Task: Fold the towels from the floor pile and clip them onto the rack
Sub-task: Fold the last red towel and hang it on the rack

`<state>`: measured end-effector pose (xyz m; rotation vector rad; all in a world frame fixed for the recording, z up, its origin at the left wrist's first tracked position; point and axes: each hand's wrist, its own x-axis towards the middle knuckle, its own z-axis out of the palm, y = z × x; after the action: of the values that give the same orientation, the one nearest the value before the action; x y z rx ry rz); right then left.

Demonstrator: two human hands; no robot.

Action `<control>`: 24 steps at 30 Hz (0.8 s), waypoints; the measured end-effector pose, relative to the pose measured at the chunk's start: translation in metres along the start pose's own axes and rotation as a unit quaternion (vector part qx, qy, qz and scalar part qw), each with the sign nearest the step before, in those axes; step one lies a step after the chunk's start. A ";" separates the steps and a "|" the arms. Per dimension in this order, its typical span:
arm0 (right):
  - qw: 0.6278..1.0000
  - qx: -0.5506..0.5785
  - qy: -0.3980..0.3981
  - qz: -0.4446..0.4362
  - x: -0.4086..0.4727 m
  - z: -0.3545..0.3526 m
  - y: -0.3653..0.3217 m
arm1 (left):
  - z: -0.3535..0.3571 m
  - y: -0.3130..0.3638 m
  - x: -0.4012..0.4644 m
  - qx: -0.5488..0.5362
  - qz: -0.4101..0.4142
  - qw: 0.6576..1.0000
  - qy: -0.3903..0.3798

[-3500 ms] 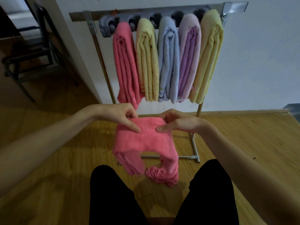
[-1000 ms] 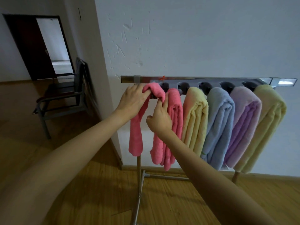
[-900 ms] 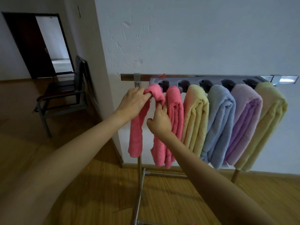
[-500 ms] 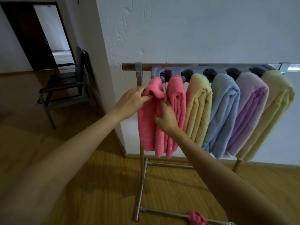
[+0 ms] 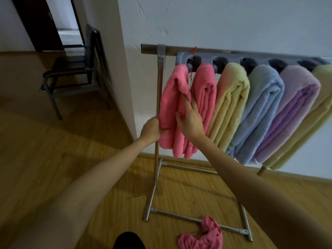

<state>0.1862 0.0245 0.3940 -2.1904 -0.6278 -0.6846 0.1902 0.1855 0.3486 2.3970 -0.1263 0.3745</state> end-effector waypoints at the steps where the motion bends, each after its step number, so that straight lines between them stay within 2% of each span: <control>1: 1.000 -0.005 0.001 -0.002 -0.003 0.003 0.002 | 0.007 -0.005 -0.003 -0.014 -0.011 1.000 0.013; 5: 0.999 0.031 0.002 -0.007 -0.017 0.016 0.007 | 0.022 -0.028 -0.015 0.004 -0.030 0.994 0.107; 8: 0.998 0.060 0.009 0.019 -0.029 0.026 0.008 | 0.026 -0.041 -0.023 0.047 -0.026 0.989 0.136; 11: 0.992 0.084 0.015 0.090 -0.034 0.039 0.011 | 0.031 -0.047 -0.026 0.057 -0.009 0.989 0.137; 14: 0.989 0.045 -0.027 0.139 -0.035 0.049 0.017 | 0.035 -0.048 -0.027 0.054 0.018 0.992 0.112; 16: 0.987 0.027 -0.051 0.149 -0.036 0.055 0.023 | 0.039 -0.047 -0.029 0.060 0.033 0.993 0.101; 20: 0.989 0.016 -0.045 0.140 -0.034 0.060 0.026 | 0.044 -0.041 -0.033 0.078 0.050 0.992 0.080; 24: 0.989 0.010 -0.058 0.136 -0.036 0.062 0.029 | 0.055 -0.046 -0.036 0.074 0.038 0.995 0.057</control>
<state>0.1947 0.0462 0.3207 -2.2536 -0.3799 -0.4083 0.1777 0.1839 0.2696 2.5153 -0.1426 0.5737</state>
